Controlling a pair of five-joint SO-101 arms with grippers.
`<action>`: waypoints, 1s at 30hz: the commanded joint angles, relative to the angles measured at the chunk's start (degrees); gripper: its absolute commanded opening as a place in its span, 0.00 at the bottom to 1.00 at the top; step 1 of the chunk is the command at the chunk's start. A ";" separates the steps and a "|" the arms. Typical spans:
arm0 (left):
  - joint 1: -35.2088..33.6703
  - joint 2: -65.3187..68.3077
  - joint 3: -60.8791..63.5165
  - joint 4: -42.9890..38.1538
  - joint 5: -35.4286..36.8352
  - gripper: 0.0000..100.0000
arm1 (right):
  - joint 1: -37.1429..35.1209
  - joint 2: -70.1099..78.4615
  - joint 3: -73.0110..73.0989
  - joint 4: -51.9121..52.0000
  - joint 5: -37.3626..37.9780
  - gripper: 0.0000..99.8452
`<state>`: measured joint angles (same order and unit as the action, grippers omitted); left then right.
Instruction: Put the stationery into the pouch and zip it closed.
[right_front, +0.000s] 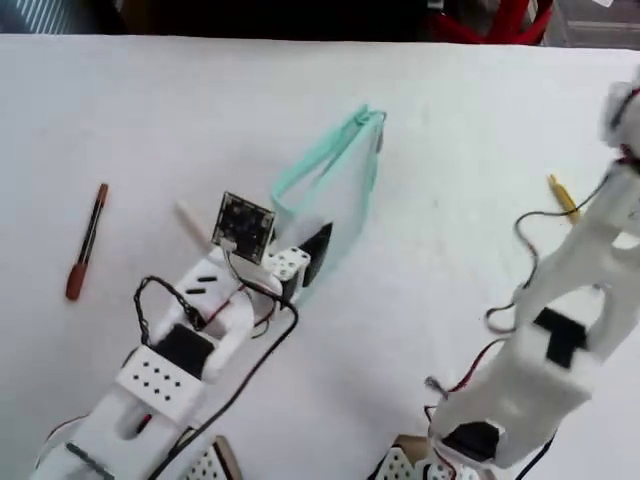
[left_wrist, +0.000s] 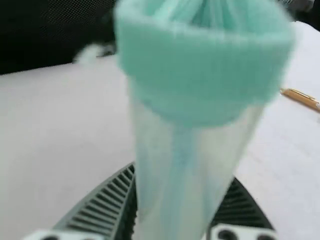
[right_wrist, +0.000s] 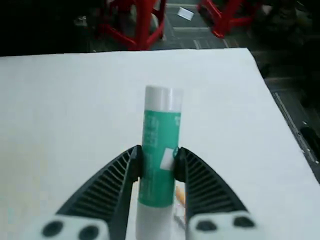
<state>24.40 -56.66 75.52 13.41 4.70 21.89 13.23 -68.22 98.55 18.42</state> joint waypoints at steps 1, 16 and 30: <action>1.19 -1.19 -0.62 1.67 1.23 0.20 | -13.41 -21.23 17.58 0.22 -4.57 0.02; 1.19 -1.19 -0.62 1.41 1.32 0.20 | -57.10 -37.93 51.43 -24.04 -13.19 0.02; 0.75 -1.19 -1.58 1.85 1.41 0.20 | -50.42 -42.07 69.98 -41.27 -17.41 0.02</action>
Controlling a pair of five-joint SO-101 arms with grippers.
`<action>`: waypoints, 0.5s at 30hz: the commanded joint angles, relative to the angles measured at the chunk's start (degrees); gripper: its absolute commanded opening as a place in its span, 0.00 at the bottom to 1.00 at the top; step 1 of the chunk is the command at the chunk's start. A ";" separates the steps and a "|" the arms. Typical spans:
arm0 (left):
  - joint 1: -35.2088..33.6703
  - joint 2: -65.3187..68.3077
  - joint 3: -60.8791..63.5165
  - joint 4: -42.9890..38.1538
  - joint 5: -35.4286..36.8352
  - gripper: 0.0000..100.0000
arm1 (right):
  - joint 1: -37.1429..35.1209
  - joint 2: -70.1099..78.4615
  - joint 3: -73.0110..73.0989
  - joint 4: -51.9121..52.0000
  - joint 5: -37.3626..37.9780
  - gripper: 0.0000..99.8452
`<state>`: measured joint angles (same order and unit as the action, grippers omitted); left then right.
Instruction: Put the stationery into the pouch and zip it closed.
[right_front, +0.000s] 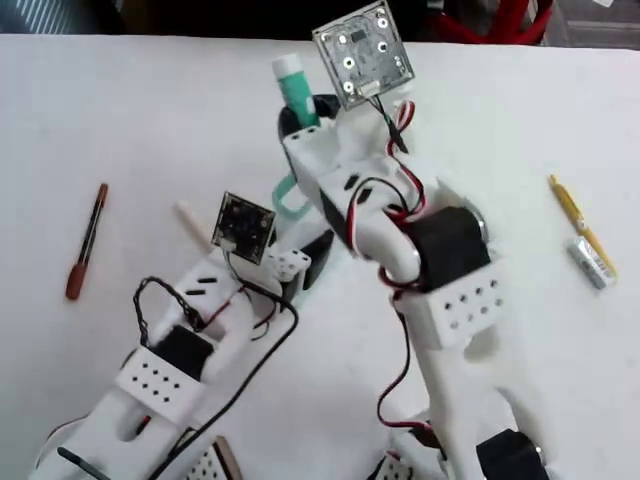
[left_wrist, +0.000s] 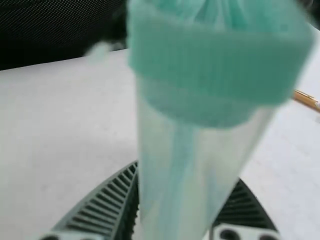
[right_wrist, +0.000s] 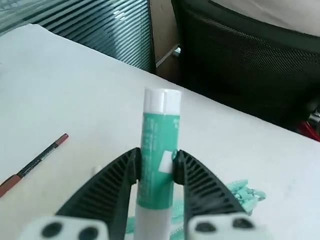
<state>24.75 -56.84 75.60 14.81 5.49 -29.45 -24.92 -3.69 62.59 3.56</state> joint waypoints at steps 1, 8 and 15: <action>0.40 -1.01 -1.67 0.44 0.62 0.20 | 0.92 -5.85 7.91 -6.55 -2.90 0.02; 0.40 -0.66 -1.85 0.09 0.88 0.20 | 0.66 -17.71 23.82 -13.05 -2.90 0.02; 0.40 -0.66 -1.85 0.09 0.88 0.20 | -0.66 -25.98 35.78 -21.76 -5.45 0.02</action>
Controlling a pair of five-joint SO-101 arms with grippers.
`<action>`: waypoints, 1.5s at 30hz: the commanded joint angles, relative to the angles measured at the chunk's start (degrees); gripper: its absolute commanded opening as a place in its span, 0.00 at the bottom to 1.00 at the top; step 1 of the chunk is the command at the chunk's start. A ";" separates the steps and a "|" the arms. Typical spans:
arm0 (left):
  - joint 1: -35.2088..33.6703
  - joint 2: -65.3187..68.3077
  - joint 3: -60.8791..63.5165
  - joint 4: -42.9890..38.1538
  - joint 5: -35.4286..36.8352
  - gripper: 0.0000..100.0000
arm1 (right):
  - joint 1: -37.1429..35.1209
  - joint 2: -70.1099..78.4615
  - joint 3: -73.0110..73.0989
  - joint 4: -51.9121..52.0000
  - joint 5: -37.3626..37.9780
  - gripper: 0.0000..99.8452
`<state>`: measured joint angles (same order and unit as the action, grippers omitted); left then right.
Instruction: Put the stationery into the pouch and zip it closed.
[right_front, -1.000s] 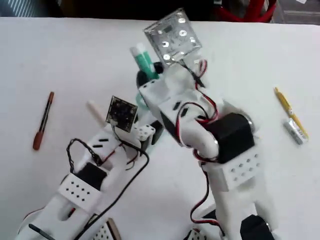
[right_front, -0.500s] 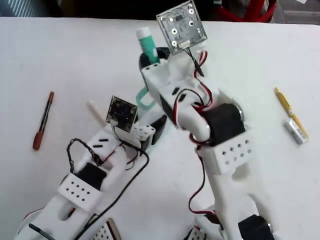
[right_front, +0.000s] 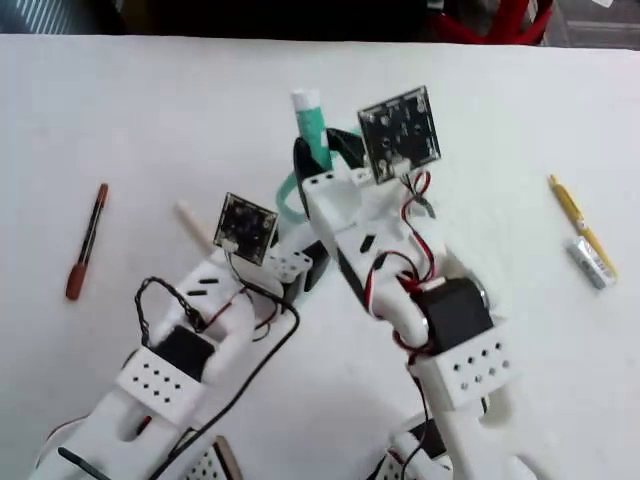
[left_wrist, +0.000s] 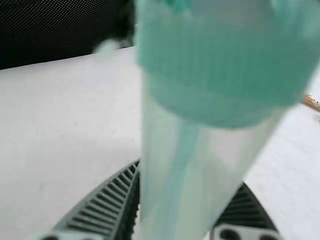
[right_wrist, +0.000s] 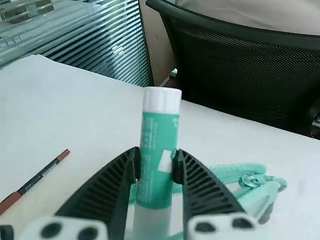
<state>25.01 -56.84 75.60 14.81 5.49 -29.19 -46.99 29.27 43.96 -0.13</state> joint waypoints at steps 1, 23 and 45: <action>0.13 -0.66 -1.85 0.00 0.88 0.20 | -1.10 -5.49 4.04 -4.62 -2.46 0.02; -2.95 -0.66 -1.93 -1.58 0.97 0.20 | -2.07 -11.30 -1.32 15.78 8.26 0.12; -2.95 -0.66 -1.41 -1.14 0.70 0.20 | 53.32 38.90 -31.03 19.91 34.99 0.12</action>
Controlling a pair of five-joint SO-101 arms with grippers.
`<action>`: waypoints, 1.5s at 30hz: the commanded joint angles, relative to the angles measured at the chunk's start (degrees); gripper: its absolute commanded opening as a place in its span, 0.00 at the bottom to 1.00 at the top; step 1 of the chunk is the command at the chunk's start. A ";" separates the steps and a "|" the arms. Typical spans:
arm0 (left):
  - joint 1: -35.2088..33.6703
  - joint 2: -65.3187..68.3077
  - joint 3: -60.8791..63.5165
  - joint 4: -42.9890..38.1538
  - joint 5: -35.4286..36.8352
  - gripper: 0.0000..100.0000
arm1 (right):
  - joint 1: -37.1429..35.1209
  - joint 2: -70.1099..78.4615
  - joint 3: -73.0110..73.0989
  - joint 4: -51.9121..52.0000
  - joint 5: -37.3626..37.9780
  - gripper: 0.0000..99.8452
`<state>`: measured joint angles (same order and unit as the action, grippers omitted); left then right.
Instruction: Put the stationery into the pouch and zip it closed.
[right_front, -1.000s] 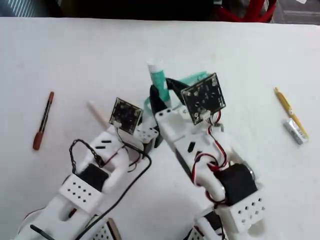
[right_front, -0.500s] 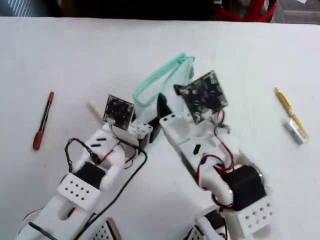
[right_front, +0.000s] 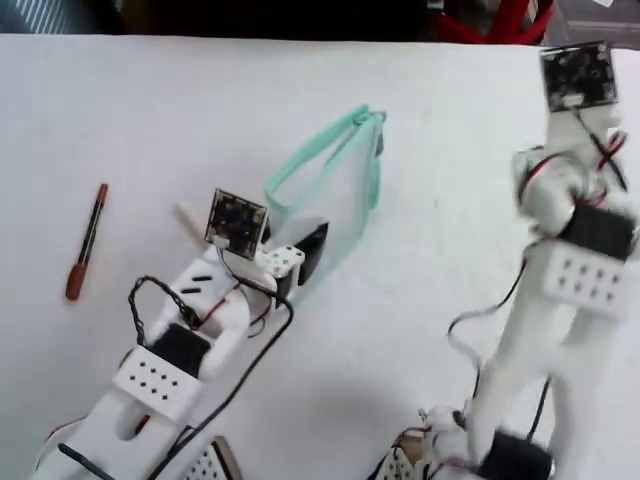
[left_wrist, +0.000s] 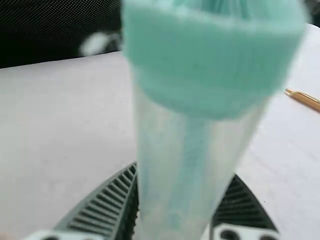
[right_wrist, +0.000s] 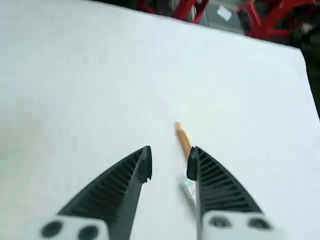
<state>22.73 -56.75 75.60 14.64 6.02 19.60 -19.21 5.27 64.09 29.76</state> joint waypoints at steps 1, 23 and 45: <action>-0.66 -0.75 -1.41 -0.97 0.18 0.20 | 5.67 15.34 -9.05 -0.22 7.21 0.12; -0.66 -0.75 -0.79 -0.97 0.00 0.20 | 14.55 68.44 -51.78 8.57 12.40 0.19; -0.57 -1.10 -0.79 -0.97 0.00 0.20 | 13.49 87.87 -76.13 17.54 12.40 0.02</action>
<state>22.64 -56.75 75.60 14.64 6.02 33.14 68.70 -66.81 77.36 41.54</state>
